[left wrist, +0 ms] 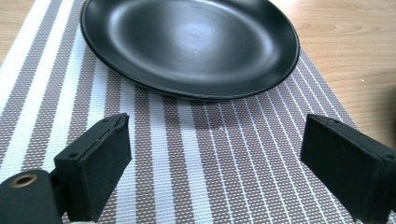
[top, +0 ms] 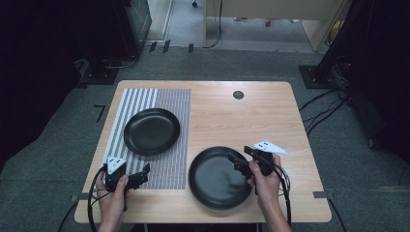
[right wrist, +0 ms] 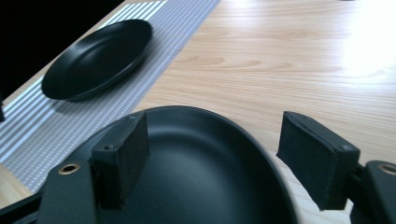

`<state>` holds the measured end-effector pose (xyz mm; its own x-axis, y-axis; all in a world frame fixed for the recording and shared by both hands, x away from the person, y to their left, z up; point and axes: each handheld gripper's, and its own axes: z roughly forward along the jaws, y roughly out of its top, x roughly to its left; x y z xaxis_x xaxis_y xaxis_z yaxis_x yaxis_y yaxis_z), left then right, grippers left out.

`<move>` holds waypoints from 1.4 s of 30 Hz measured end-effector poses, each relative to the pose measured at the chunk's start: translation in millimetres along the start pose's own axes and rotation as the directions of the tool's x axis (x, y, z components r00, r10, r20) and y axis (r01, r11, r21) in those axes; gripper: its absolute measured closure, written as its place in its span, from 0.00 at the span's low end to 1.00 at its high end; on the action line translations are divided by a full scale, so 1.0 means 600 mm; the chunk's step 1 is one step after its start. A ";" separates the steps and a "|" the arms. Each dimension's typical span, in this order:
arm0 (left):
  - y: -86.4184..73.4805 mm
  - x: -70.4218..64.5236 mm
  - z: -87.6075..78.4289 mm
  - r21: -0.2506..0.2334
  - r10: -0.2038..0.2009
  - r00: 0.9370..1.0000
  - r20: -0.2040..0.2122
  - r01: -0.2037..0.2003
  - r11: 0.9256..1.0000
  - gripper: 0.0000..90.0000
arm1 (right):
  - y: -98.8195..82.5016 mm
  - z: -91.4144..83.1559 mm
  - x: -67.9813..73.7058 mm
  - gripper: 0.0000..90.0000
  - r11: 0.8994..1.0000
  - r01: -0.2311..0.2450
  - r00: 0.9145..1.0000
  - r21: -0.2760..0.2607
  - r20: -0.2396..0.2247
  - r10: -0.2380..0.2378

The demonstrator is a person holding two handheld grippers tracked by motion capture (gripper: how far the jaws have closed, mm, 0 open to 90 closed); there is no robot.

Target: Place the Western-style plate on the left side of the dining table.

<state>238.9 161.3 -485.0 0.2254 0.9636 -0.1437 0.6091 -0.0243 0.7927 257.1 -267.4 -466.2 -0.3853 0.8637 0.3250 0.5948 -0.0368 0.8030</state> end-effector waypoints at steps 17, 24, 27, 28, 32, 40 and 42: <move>-0.005 0.047 0.001 0.030 -0.038 0.997 -0.069 0.040 0.999 0.09 | -0.046 -0.052 -0.088 0.28 0.999 -0.032 0.995 -0.001 0.099 0.032; -0.006 0.066 0.001 0.043 -0.043 0.995 -0.087 0.047 0.998 0.09 | -0.053 -0.072 -0.120 0.28 0.999 -0.036 0.994 -0.008 0.099 0.037; -0.008 0.072 -0.001 0.045 -0.049 0.995 -0.089 0.053 0.998 0.09 | -0.057 -0.082 -0.139 0.28 0.998 -0.060 0.991 -0.020 0.117 0.062; -0.008 0.073 -0.001 0.047 -0.047 0.995 -0.090 0.051 0.998 0.09 | -0.058 -0.085 -0.146 0.28 0.997 -0.070 0.989 -0.023 0.125 0.072; -0.009 0.079 -0.002 0.045 -0.050 0.994 -0.100 0.055 0.997 0.09 | -0.066 -0.101 -0.173 0.28 0.995 -0.092 0.985 -0.030 0.146 0.096; -0.012 0.106 -0.008 0.040 -0.087 0.987 -0.139 0.093 0.995 0.09 | -0.079 -0.121 -0.208 0.28 0.993 -0.110 0.974 -0.028 0.198 0.114; -0.013 0.115 -0.009 0.043 -0.093 0.984 -0.148 0.101 0.994 0.10 | -0.085 -0.130 -0.221 0.28 0.992 -0.123 0.966 -0.026 0.226 0.126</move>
<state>245.6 229.7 -497.6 0.0521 0.9905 -0.1275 0.6610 0.0615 0.7479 222.9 -419.6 -511.2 -0.1378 0.9434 0.3016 0.6190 -0.1557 0.7698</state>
